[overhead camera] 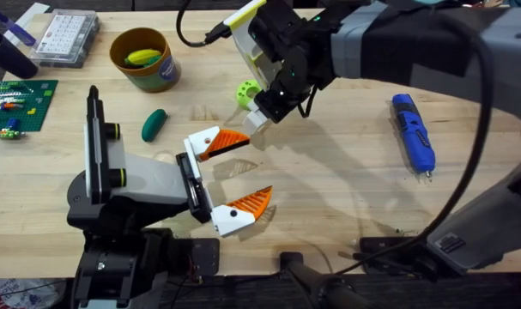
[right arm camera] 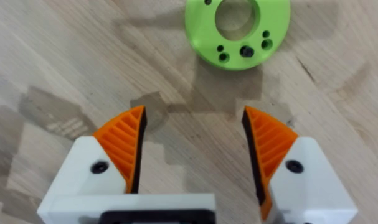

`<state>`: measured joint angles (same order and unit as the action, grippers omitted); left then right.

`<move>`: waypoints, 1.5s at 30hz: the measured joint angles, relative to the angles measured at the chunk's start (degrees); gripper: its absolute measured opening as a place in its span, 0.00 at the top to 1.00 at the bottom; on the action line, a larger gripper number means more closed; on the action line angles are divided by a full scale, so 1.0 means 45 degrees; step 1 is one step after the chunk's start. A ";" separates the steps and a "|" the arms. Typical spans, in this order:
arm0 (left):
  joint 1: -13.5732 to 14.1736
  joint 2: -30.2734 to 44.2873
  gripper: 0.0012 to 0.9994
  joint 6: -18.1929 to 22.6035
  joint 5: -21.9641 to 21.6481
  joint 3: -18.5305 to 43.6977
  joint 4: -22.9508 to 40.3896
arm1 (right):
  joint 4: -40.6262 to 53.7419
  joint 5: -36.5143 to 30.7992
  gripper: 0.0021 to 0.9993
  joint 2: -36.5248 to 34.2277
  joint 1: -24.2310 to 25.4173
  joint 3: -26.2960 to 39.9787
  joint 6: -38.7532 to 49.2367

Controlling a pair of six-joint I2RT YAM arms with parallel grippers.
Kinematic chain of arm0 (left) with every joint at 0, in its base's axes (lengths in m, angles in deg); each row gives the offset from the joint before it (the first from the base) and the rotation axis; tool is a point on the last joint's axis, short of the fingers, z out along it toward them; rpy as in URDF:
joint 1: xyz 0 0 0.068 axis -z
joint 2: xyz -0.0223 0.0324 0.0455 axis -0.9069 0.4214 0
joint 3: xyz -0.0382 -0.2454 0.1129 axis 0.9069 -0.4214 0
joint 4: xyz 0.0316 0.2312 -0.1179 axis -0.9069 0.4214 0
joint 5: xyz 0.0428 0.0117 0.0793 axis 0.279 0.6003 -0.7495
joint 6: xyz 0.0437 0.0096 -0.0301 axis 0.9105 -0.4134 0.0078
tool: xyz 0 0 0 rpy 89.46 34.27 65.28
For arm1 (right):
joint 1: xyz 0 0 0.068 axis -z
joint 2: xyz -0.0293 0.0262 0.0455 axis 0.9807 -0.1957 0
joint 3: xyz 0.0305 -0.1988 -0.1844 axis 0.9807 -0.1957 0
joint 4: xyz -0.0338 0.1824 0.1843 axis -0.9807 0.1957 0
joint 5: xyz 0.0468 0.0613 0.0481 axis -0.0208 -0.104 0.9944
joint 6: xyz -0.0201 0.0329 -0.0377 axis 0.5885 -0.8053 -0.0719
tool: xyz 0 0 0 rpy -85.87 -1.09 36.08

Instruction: Pick up the gripper from the table and insert it into the empty holder that is missing its gripper. Then pick up a screw, insert it into the mounting hole, and use the screwdriver to tighten it. Finally, clean up the table by picking up the vegetable and placing it into the bucket.

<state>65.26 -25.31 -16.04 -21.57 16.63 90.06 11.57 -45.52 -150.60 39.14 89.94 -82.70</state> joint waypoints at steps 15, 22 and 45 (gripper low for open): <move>0.0000 0.0002 0.01 -0.0010 0.0002 0.0000 -0.0021 | -0.0052 -0.0004 0.14 -0.0153 0.0005 -0.0005 -0.0007; 0.0000 0.0005 0.01 -0.0010 0.0002 0.0000 -0.0021 | -0.0933 -0.0007 0.14 -0.0153 0.0010 -0.0005 -0.0009; 0.0000 0.0002 0.01 -0.0039 0.0005 0.0000 -0.0021 | -0.1765 0.0465 0.14 -0.0608 0.0831 0.0721 0.0000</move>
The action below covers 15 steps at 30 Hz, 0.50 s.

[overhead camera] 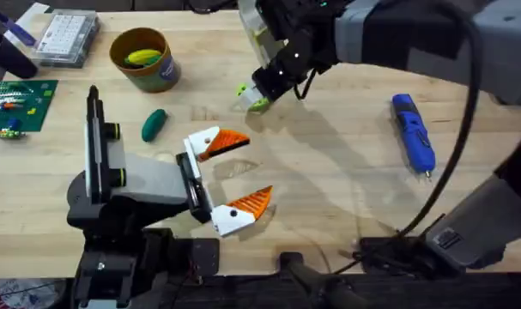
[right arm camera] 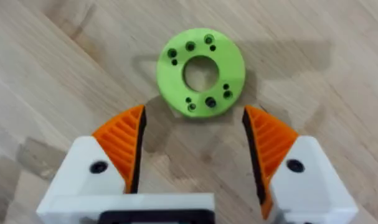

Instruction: Pick up the gripper from the table and insert it into the empty holder that is missing its gripper. Then pick up a screw, insert it into the mounting hole, and use the screwdriver to tighten it. Finally, clean up the table by picking up the vegetable and placing it into the bucket.

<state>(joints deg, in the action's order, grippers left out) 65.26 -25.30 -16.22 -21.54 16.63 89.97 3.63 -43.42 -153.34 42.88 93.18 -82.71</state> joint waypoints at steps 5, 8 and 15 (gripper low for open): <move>0.0000 0.0000 0.01 0.0000 0.0002 0.0000 0.0000 | -0.0323 0.0023 0.14 -0.0622 -0.0010 0.0023 -0.0002; 0.0000 0.0000 0.01 0.0000 -0.0003 0.0000 0.0000 | -0.0464 0.0023 0.14 -0.0990 -0.0010 0.0023 -0.0002; 0.0000 0.0000 0.01 0.0000 -0.0003 0.0000 0.0000 | -0.0843 0.0018 0.16 -0.1339 -0.0005 0.0024 0.0014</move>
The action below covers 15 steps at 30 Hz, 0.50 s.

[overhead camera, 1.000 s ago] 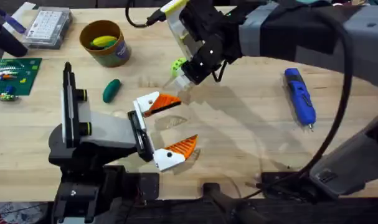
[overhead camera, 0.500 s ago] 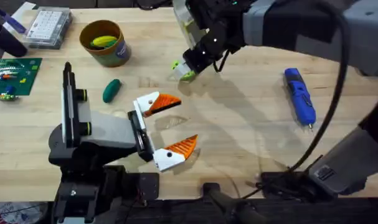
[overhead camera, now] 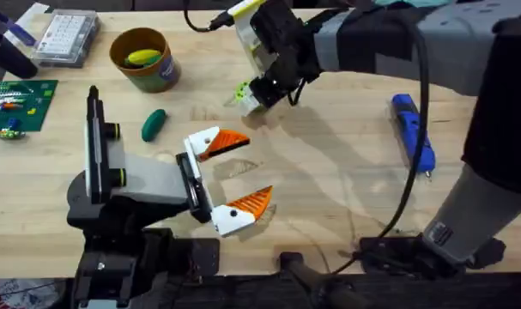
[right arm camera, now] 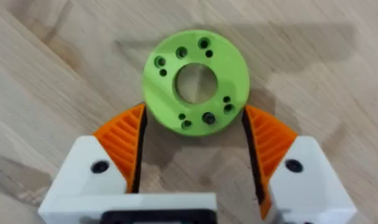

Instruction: Pick up the gripper from the table and insert it into the empty holder that is missing its gripper. Then pick up a screw, insert it into the mounting hole, and use the screwdriver to tighten it. Finally, clean up the table by picking up the vegetable and placing it into the bucket.

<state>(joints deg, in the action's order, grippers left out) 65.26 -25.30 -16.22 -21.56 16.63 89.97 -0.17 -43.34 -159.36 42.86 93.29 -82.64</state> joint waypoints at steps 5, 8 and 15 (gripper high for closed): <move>0.0000 0.0000 0.01 0.0000 0.0000 0.0000 0.0000 | -0.0074 0.0000 0.23 -0.0004 0.0000 0.0004 0.0077; 0.0000 0.0000 0.01 0.0000 0.0001 0.0000 0.0000 | 0.0169 0.0000 0.25 -0.0004 0.0000 0.0081 0.0081; 0.0000 0.0000 0.01 0.0000 0.0000 0.0000 0.0000 | 0.1358 0.0005 0.25 -0.0014 0.0000 0.1096 0.0081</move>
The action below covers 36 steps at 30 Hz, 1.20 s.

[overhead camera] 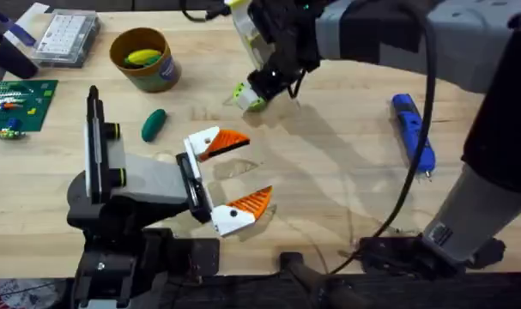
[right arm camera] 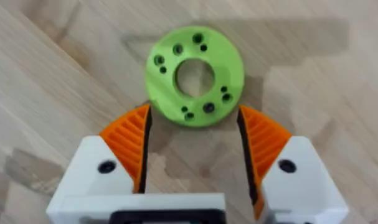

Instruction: Pick up the gripper from the table and insert it into the empty holder that is missing its gripper. Then pick up a screw, insert it into the mounting hole, and use the screwdriver to tighten it. Finally, clean up the table by picking up the vegetable and placing it into the bucket.

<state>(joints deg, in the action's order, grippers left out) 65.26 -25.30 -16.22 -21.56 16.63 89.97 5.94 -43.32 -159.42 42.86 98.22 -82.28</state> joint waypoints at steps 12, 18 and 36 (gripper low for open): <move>0.0000 0.0000 0.01 0.0000 0.0000 0.0000 0.0000 | -0.0309 -0.0005 0.37 -0.0006 0.0000 0.0336 0.0093; 0.0000 0.0000 0.01 0.0000 0.0000 0.0000 0.0000 | -0.0318 -0.0011 0.51 -0.0362 -0.0005 0.0346 0.0173; 0.0000 0.0001 0.01 0.0000 0.0001 0.0000 0.0000 | -0.0322 -0.0043 0.76 -0.0549 0.0000 0.0355 0.0287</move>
<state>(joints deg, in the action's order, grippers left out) 65.26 -25.30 -16.22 -21.55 16.63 89.97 4.49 -43.51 -161.89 42.86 99.82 -80.99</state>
